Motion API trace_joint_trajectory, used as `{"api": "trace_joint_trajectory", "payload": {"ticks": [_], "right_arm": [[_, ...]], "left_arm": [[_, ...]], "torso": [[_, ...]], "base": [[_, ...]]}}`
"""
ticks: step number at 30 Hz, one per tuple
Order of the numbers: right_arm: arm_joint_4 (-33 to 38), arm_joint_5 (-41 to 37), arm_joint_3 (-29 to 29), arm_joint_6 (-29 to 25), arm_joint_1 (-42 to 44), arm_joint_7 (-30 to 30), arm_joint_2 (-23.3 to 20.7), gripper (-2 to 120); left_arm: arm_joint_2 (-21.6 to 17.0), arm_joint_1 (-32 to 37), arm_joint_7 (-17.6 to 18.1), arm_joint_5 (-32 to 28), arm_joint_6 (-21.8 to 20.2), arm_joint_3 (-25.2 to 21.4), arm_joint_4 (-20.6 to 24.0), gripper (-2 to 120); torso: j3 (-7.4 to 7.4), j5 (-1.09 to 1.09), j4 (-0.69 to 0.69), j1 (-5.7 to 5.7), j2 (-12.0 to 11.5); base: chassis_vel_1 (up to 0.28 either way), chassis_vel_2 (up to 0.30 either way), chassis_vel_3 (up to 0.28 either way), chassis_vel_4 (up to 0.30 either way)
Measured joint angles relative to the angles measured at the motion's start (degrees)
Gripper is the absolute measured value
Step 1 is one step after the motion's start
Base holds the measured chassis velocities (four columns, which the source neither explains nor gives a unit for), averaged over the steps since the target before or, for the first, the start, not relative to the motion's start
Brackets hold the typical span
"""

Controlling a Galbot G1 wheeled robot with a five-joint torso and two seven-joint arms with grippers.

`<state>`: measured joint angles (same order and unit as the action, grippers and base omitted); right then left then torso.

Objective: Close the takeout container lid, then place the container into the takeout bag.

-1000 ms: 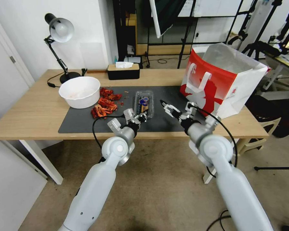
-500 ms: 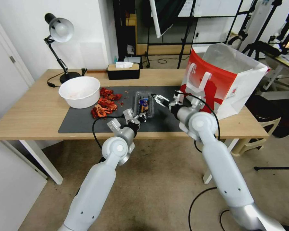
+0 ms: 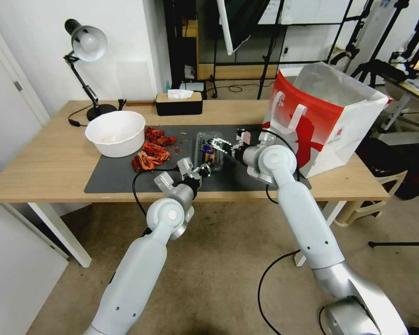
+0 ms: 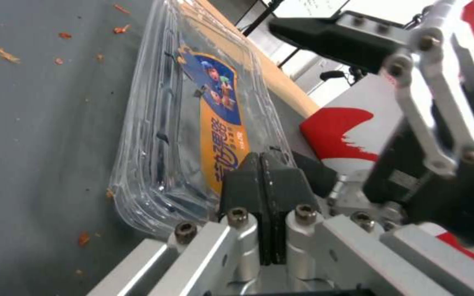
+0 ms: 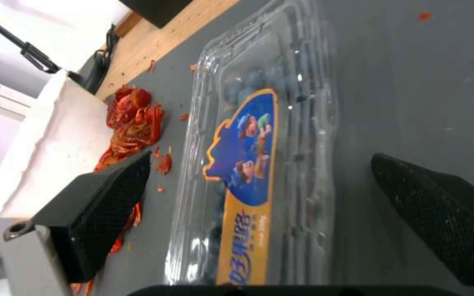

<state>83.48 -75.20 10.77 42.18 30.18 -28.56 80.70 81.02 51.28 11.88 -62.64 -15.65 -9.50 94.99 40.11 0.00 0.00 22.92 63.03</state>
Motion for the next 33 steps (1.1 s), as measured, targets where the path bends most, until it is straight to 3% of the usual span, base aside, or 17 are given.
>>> {"api": "trace_joint_trajectory", "payload": {"ticks": [16,24,26,33], "right_arm": [[-5.81,-3.92,-1.32,-0.05,-3.21,-2.42,2.49,100],[-6.90,-4.77,-1.39,-0.16,-3.66,-2.88,2.78,79],[-6.98,-4.79,-1.15,-0.18,-3.44,-2.98,2.71,67],[-7.10,-4.79,-0.86,-0.20,-3.02,-3.34,2.69,44]], "left_arm": [[-0.07,-0.05,0.04,-0.52,0.14,-0.13,0.02,0],[-0.24,0.38,0.30,-1.40,0.19,-0.15,0.57,0],[-0.42,0.39,0.31,-1.56,0.21,-0.15,0.66,0],[-0.61,0.35,0.25,-1.79,0.54,-0.30,0.66,0]], "torso": [[-0.01,0.00,-0.01,-0.01,0.00],[-0.01,0.00,0.00,-0.02,0.00],[-0.01,0.00,-0.01,-0.01,0.00],[-0.01,0.00,0.00,-0.01,-0.01]], "base": [[0.000,0.000,0.000,0.000],[0.000,0.000,0.000,0.000],[0.000,0.000,0.000,0.000],[0.000,0.000,0.000,0.000]]}}
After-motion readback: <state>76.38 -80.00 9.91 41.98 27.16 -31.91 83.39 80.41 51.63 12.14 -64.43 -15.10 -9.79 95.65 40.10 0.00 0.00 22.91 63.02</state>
